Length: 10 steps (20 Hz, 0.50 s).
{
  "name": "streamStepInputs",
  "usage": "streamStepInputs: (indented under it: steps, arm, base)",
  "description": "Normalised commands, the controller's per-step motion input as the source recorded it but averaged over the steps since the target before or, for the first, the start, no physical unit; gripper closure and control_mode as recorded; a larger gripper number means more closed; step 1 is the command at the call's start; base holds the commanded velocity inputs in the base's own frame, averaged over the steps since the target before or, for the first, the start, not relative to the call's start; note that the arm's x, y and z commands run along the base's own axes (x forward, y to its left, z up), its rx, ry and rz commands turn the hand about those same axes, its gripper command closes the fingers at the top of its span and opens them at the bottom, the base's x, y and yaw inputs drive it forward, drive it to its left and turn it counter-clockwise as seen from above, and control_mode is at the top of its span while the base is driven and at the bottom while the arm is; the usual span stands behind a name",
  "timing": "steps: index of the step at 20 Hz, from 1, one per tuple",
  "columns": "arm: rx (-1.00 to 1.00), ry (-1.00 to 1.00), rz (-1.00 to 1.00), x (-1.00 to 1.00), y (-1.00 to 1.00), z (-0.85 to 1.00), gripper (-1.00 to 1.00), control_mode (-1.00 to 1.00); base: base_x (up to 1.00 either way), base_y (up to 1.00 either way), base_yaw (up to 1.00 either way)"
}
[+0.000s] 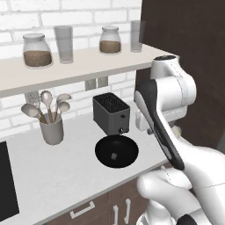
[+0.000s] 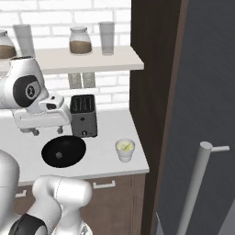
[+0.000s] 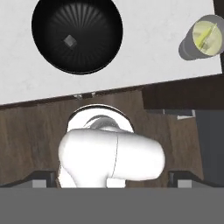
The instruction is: Grab a lemon wedge from the fridge and one ice cube from the ice bowl, and put them in the glass of lemonade.
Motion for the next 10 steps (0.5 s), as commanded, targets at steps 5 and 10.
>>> streamStepInputs:
  steps: [5, 10]
  arm:
    - [0.01, -0.02, -0.21, 0.43, 0.00, 0.00, -1.00, -1.00]
    - [0.10, -0.11, -0.26, 0.19, 0.00, 0.00, -1.00, -1.00]
  base:
    - [0.00, 0.00, 0.00]
    - [0.00, 0.00, 0.00]
